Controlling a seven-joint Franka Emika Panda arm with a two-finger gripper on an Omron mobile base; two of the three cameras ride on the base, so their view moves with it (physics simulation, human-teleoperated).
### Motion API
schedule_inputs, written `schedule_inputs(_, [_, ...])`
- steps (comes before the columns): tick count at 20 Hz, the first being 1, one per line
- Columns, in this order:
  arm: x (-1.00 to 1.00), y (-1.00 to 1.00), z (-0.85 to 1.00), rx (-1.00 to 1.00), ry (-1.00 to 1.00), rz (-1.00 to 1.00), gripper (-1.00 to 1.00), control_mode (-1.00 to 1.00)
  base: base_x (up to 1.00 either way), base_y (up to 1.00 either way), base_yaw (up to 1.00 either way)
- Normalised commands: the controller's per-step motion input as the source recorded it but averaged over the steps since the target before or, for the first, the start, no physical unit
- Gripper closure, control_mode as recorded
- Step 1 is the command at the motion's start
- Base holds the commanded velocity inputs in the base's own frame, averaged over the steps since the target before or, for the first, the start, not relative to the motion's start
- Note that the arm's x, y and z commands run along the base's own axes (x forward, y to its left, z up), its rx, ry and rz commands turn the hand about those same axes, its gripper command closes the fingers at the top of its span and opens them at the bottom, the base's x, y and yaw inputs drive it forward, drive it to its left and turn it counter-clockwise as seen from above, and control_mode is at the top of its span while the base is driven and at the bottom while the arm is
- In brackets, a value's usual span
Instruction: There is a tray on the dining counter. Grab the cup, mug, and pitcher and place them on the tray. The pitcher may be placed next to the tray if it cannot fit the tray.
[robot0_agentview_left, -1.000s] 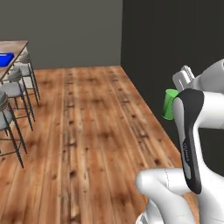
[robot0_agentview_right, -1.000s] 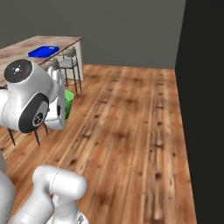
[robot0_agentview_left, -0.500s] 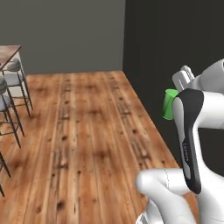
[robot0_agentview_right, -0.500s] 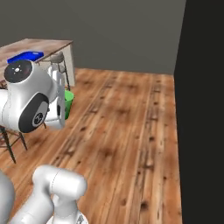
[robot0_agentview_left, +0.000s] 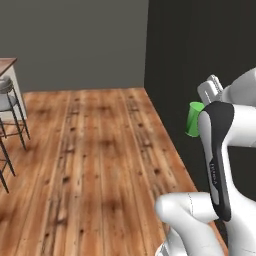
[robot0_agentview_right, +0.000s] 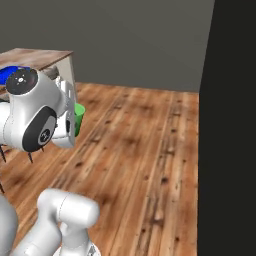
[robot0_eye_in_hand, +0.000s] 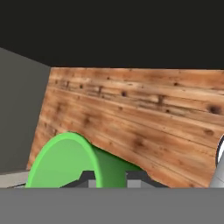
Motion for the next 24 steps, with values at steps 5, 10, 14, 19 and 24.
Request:
schedule_inputs(5, [0.0, 0.0, 0.0, 0.0, 0.0, 0.0, 1.0, 1.0, 1.0, -0.22, 0.11])
schedule_inputs(10, [0.0, 0.0, 0.0, 0.0, 0.0, 0.0, 1.0, 1.0, 1.0, 0.0, 0.17])
schedule_inputs(14, [0.0, 0.0, 0.0, 0.0, 0.0, 0.0, 1.0, 1.0, 1.0, -0.02, 0.2])
schedule_inputs(19, [0.0, 0.0, 0.0, 0.0, 0.0, 0.0, 1.0, 1.0, 1.0, -0.05, 0.25])
schedule_inputs(24, [0.0, 0.0, 0.0, 0.0, 0.0, 0.0, 1.0, 1.0, 1.0, -0.07, 0.28])
